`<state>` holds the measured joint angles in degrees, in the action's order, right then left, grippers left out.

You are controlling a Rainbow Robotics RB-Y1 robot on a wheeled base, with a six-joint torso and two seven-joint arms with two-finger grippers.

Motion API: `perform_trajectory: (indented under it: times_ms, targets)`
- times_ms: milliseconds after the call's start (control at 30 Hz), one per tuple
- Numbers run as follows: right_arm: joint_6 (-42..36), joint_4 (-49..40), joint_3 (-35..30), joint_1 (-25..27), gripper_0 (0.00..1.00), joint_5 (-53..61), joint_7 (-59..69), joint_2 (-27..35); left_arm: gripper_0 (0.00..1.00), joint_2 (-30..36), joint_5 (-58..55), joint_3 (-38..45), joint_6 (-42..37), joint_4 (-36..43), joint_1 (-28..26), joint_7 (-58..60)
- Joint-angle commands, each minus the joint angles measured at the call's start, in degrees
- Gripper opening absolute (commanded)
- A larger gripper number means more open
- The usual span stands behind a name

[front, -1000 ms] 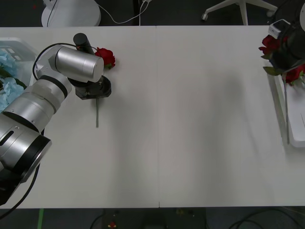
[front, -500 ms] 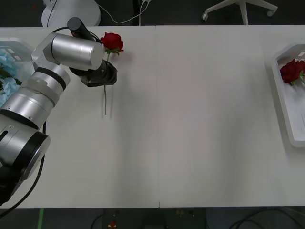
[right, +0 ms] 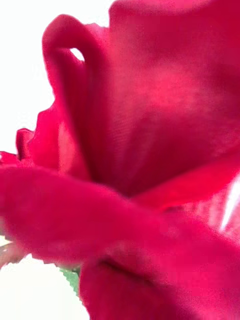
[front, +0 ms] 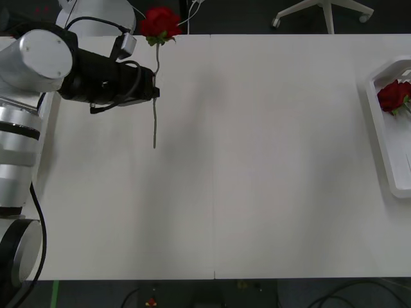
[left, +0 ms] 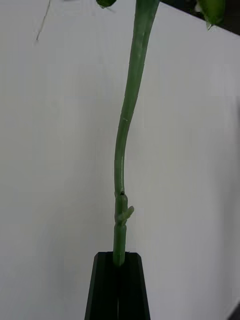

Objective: Put the red flowers into the right box and the blue flowers into the left box

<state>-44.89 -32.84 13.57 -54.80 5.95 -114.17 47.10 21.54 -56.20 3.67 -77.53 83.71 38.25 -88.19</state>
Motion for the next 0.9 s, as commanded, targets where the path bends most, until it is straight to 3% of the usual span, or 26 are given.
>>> perform_trajectory:
  times_ms: [33,233,300,600,900]
  targets:
    - [1.99,1.73,0.32,-3.21,0.01,-0.77,2.55,-1.31,0.0,3.07,-11.92,2.92,-2.1,4.89,-3.88,-6.74]
    - [2.08,1.82,0.5,-3.12,0.45,-0.77,2.37,-1.22,0.0,3.42,-26.42,2.48,-2.01,4.89,-5.55,-11.39]
    - [1.99,1.82,0.5,-3.12,0.53,-0.68,2.37,-1.04,0.0,3.42,-29.5,1.78,-1.92,4.89,-5.55,-11.75]
    - [-1.26,0.06,0.23,-3.21,0.69,12.06,-3.78,2.91,0.0,3.42,-38.99,-3.23,2.91,4.98,-5.55,-16.49]
    - [-21.56,-11.98,-0.73,-3.12,0.77,38.43,-14.15,9.68,0.0,3.42,-45.76,-7.54,6.52,5.06,-4.94,-21.59]
